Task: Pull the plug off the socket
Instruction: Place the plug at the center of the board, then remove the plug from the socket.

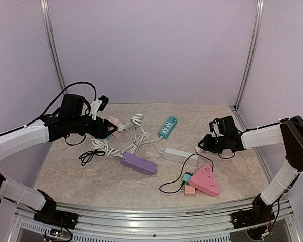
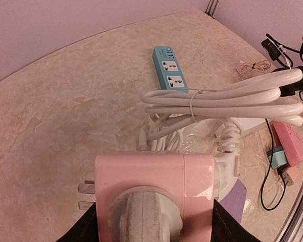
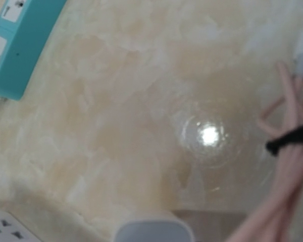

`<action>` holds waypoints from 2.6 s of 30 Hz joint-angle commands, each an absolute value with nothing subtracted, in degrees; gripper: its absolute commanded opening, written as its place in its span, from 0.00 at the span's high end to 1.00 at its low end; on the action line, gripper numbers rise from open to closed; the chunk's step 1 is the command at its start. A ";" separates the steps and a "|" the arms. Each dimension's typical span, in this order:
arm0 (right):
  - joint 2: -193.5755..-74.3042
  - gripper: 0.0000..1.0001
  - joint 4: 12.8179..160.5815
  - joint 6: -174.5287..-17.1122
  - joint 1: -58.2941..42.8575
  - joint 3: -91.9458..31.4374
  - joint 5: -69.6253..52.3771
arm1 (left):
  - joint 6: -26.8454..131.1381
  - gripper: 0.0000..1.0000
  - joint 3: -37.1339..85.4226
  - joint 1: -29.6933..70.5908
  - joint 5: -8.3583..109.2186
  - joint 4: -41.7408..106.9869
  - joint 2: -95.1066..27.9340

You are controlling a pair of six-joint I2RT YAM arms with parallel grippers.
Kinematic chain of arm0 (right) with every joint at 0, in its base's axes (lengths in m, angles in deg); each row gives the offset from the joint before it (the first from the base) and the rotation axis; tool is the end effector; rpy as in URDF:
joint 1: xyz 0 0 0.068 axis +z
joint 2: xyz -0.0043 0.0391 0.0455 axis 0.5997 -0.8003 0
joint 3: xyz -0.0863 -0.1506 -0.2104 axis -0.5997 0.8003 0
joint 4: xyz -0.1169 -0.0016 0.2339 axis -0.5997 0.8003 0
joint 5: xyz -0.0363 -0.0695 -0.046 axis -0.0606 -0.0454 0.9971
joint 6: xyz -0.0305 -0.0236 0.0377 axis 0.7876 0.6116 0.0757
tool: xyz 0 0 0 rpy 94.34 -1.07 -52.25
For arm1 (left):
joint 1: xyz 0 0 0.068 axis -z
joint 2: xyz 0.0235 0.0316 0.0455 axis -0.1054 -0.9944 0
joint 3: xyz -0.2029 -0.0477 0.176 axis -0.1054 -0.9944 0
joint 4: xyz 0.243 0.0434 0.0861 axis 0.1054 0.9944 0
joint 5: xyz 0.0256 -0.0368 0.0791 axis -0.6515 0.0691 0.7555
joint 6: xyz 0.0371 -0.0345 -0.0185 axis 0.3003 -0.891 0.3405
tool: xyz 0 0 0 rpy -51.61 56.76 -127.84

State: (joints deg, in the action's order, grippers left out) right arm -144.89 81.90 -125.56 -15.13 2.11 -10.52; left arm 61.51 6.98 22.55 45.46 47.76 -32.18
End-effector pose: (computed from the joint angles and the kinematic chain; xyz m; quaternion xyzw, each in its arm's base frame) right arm 0.2893 0.1217 0.1560 0.0869 0.9156 0.2544 0.2989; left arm 0.2512 -0.1463 0.2866 0.2527 0.8333 -0.2250 0.4373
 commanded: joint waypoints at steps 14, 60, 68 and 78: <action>-141.28 0.37 85.41 -125.40 -15.79 3.02 -4.50 | 61.09 0.97 11.79 23.74 43.89 40.53 -29.39; -146.91 0.27 62.54 -150.76 20.43 -12.77 0.82 | 49.60 0.97 12.50 25.81 35.35 38.99 -38.07; -150.23 0.29 61.41 -152.25 20.44 -14.83 3.76 | 49.00 0.97 11.84 27.90 35.98 37.99 -38.25; -153.22 0.37 59.48 -155.80 19.43 -15.29 4.96 | 49.60 0.98 10.81 30.97 38.70 37.23 -37.32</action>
